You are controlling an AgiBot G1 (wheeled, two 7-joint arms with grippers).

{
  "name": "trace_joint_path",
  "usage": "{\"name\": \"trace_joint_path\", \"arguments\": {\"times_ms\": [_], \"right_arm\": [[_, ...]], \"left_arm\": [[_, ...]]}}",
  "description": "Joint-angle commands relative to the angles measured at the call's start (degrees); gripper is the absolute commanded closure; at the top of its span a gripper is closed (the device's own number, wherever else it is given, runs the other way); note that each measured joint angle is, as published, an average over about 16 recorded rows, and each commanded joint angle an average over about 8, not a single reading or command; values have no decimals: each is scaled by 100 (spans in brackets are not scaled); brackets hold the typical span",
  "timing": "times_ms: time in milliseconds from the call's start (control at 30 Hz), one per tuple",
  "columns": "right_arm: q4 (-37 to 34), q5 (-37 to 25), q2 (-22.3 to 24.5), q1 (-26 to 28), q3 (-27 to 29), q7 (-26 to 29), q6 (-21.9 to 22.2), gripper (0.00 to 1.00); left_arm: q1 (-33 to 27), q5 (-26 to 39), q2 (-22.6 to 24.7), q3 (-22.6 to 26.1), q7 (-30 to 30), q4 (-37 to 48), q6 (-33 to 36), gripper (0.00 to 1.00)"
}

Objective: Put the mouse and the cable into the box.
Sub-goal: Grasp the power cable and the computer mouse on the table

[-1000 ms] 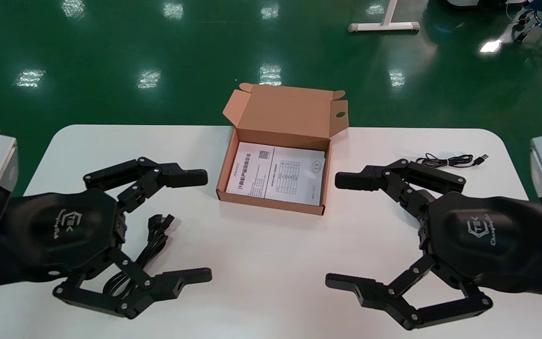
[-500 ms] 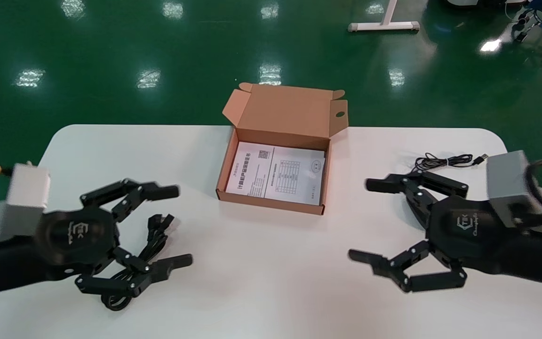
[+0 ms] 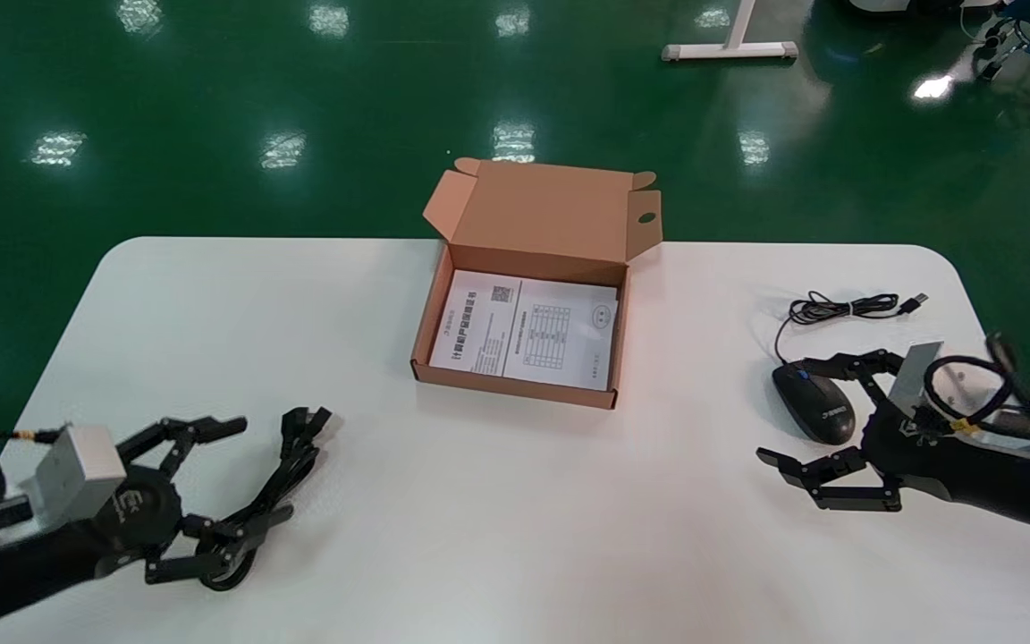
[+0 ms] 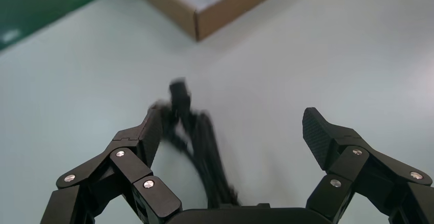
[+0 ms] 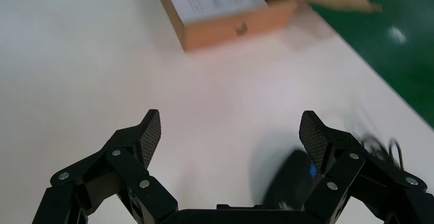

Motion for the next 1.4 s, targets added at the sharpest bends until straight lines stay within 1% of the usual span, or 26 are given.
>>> {"name": "trace_joint_path", "arguments": {"times_ms": [33, 200, 367, 567, 700, 1000, 1400], "right_arm": [[-125, -90, -38, -39, -3, -53, 165, 0], [-303, -221, -147, -82, -8, -124, 467, 0], [-527, -347, -290, -150, -36, -344, 679, 0], [-846, -469, -451, -161, -81, -465, 875, 0], [-963, -524, -496, -132, -97, -501, 945, 0], [-1234, -534, -598, -137, -71, -691, 1063, 0], [-1467, -408, -755, -197, 49, -877, 1277, 0]], "left_arm": [[247, -65, 31, -79, 88, 17, -174, 0], [689, -136, 44, -243, 232, -131, -525, 0], [1041, -106, 112, -391, 466, -261, -945, 0], [1417, -108, 331, -591, 743, -402, -1525, 0], [1621, -144, 404, -645, 747, -534, -1701, 0], [1826, -121, 406, -579, 575, -807, -1828, 0], [1961, 44, 661, -619, 798, -876, -2350, 0]]}}
